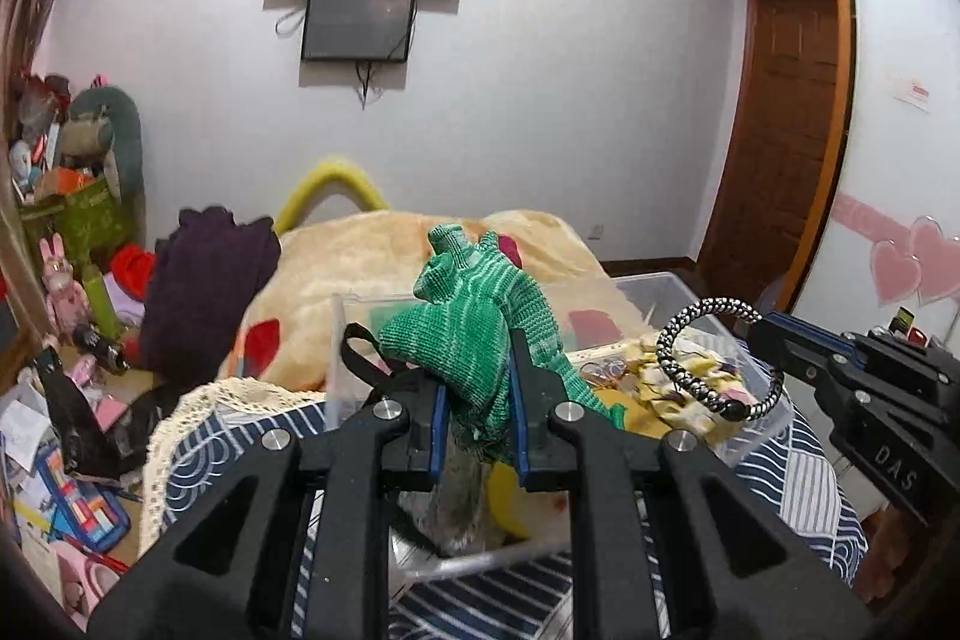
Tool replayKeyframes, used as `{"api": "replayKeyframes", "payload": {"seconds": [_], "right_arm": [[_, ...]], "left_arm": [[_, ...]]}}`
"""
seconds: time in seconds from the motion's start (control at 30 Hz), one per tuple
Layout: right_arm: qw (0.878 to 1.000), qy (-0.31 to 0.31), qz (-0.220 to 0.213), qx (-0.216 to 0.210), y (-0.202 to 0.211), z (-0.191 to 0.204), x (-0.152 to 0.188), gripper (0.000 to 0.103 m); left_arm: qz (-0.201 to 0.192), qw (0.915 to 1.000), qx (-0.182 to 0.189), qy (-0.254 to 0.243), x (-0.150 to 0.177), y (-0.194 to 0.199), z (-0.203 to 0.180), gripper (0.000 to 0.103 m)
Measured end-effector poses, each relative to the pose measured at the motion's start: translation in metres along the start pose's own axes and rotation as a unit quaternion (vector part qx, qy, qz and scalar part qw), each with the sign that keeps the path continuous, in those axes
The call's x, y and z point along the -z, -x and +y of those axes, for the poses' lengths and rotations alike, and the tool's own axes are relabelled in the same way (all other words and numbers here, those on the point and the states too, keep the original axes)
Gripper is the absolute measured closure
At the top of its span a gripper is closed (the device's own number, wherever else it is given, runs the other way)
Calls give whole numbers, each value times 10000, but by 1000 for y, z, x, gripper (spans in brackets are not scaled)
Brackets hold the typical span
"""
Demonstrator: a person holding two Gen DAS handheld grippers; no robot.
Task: Organize soft objects
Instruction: 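Lower the green glove and beaded bracelet into the clear box with both tools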
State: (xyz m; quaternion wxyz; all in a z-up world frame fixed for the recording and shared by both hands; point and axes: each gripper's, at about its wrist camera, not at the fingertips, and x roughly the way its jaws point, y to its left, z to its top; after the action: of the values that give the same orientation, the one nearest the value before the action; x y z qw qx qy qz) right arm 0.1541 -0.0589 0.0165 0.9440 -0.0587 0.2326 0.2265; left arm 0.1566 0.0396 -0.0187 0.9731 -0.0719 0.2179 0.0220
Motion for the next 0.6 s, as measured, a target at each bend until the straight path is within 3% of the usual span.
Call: {"api": "replayKeyframes", "payload": {"seconds": [0.27, 0.4, 0.6], "right_arm": [[9989, -146, 439, 62, -25, -6, 14, 96], [9977, -99, 650, 162, -31, -5, 20, 94], [9982, -189, 562, 87, -18, -13, 15, 78]], "left_arm": [[773, 9969, 111, 56, 19, -40, 6, 82], [712, 9974, -4, -119, 24, -34, 1, 69], [529, 9982, -40, -288, 23, -12, -4, 47]]}}
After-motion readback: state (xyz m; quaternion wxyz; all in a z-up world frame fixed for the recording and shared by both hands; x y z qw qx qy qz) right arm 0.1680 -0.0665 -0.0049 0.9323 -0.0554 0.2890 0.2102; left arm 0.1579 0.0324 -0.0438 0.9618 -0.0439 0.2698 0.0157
